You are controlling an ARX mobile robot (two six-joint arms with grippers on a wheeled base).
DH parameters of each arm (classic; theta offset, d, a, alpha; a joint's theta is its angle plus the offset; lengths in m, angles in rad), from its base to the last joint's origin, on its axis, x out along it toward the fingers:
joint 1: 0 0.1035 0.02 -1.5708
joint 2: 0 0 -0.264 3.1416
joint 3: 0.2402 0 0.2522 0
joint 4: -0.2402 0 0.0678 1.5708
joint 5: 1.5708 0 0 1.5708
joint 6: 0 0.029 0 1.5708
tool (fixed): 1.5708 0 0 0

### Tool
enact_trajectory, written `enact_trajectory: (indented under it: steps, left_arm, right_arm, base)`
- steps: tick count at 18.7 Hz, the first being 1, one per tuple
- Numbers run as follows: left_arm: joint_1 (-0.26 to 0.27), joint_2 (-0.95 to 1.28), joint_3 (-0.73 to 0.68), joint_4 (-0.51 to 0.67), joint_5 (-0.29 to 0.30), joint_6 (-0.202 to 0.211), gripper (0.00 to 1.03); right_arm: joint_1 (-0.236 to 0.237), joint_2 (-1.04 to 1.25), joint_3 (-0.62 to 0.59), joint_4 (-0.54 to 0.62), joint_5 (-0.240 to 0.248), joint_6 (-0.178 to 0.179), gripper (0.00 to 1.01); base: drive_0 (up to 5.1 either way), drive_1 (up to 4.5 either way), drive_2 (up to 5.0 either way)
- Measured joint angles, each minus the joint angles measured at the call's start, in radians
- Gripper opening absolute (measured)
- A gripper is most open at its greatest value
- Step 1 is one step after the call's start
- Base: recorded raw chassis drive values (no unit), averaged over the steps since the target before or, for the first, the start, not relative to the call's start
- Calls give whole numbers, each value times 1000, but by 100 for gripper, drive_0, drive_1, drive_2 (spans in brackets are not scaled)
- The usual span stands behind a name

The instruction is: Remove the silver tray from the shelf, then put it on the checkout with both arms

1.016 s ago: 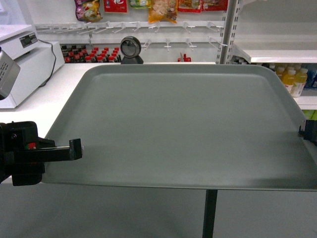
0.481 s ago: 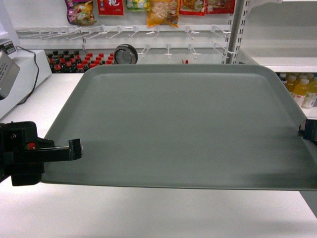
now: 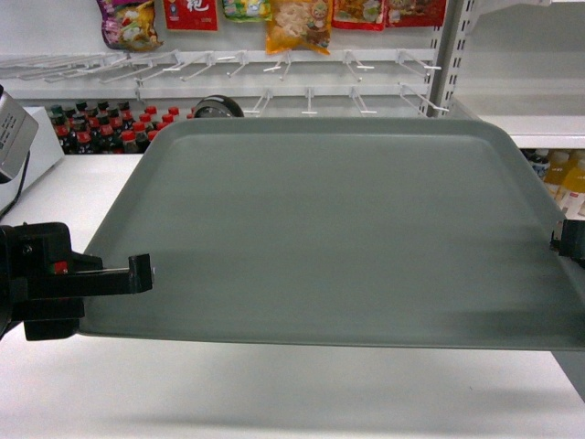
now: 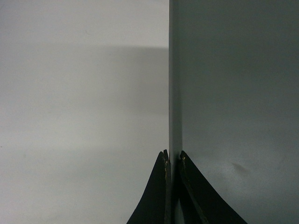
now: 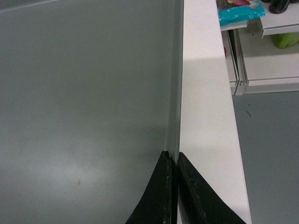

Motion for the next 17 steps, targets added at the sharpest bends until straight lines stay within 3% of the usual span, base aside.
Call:
enact_trajectory:
  steps: [2, 3, 4, 6, 7, 9, 11, 13, 17]
  left_arm:
    - [0, 2, 2, -19, -10, -3, 3]
    - [-23, 9, 53, -147, -72, -23, 3]
    - [-30, 44, 120, -266, -138, -38, 3]
    - [-3, 100, 167, -345, -90, -87, 4]
    - [28, 125, 175, -323, -53, -103, 4]
    - [98, 185, 217, -266, 4, -84, 3]
    - [159, 259, 274, -217, 31, -53, 3]
    - [203, 354, 328, -174, 29, -6, 3]
    - [250, 502, 348, -86, 34, 10, 3]
  right_arm:
    - [1, -1, 0, 1, 0, 0, 2]
    - [0, -1, 0, 5, -12, -1, 2]
    - [-5, 10, 27, -84, -59, -29, 2]
    - [-37, 101, 114, -153, -214, -66, 3]
    - [-41, 158, 156, -137, -265, -72, 3]
    - [-41, 253, 241, -100, -326, -68, 3]
    - [-24, 369, 353, -48, -345, -58, 3]
    - [4, 498, 459, -10, -335, -56, 3]
    - [53, 729, 624, -2, -281, -56, 3]
  base:
    - [0, 0, 0]
    - [0, 0, 0]
    - [0, 0, 0]
    - [0, 0, 0]
    - [0, 0, 0]
    - [0, 0, 0]
    - [0, 0, 0]
    - [0, 0, 0]
    - [0, 0, 0]
